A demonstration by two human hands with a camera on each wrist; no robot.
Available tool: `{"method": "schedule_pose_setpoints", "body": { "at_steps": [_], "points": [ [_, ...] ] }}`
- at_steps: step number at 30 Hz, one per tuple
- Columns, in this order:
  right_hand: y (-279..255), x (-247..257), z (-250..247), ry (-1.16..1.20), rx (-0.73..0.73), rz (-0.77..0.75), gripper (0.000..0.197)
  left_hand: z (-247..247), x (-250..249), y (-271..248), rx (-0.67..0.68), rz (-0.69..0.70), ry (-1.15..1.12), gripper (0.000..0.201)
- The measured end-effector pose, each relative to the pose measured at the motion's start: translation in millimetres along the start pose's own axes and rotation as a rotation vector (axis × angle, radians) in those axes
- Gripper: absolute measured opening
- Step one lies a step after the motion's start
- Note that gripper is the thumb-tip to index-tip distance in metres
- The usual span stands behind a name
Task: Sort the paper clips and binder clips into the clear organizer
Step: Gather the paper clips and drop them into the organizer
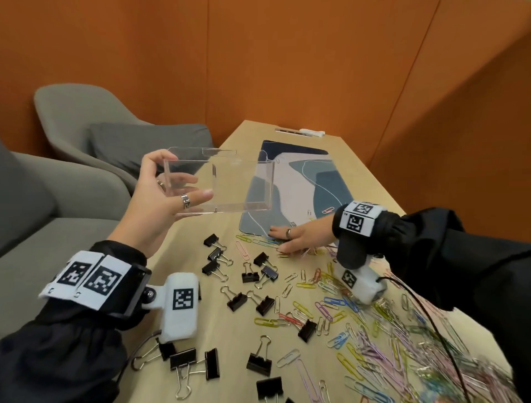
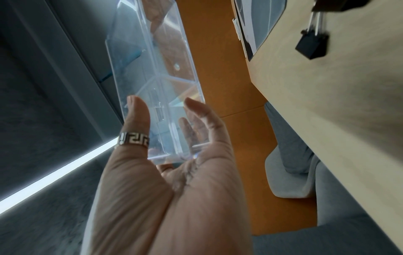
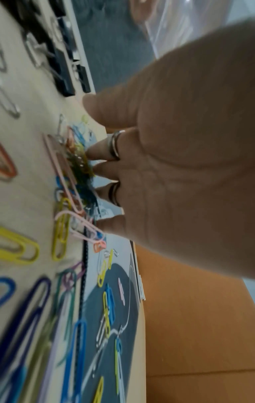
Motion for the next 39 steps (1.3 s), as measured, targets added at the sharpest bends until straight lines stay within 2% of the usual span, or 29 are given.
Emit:
{"method": "schedule_pose_setpoints", "body": {
  "at_steps": [2, 6, 10, 12, 18, 23, 28, 31, 39],
  "points": [
    [-10, -2, 3, 0.049, -0.033, -0.012, 0.056, 0, -3, -1, 0.002, 0.006, -0.008, 0.060],
    [-22, -5, -13, 0.152, -0.270, -0.007, 0.054, 2, -6, -4, 0.019, -0.001, -0.011, 0.061],
    [-13, -7, -4, 0.103, -0.210, 0.029, 0.074, 2, -5, -5, 0.018, -0.003, 0.023, 0.062],
    [-11, -8, 1, 0.092, -0.214, 0.042, 0.076, 1, -4, -5, 0.011, -0.002, 0.033, 0.062],
    [-22, -10, 7, 0.163, -0.298, 0.022, 0.059, 5, 1, -4, 0.021, -0.016, 0.066, 0.061],
    [-21, -16, 13, 0.300, -0.300, -0.010, 0.046, 8, 2, -5, 0.032, -0.014, 0.054, 0.061],
    [-23, -19, 17, 0.328, -0.295, 0.007, 0.030, 7, 3, -5, 0.032, -0.021, 0.051, 0.062],
    [-26, -20, 18, 0.406, -0.290, 0.035, 0.027, 7, 2, -5, 0.036, -0.018, 0.057, 0.062],
    [-30, -29, 19, 0.455, -0.386, 0.053, 0.017, 10, 3, -6, 0.057, -0.034, 0.058, 0.064]
  ]
}}
Point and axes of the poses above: each hand's wrist, its own y-axis towards the middle knuckle, its own z-axis out of the palm, x = y × z, the point moved 5 cm from there along y, towards the middle knuckle, and after that the axes turned 4 degrees about -z, right-handed, at the moved point
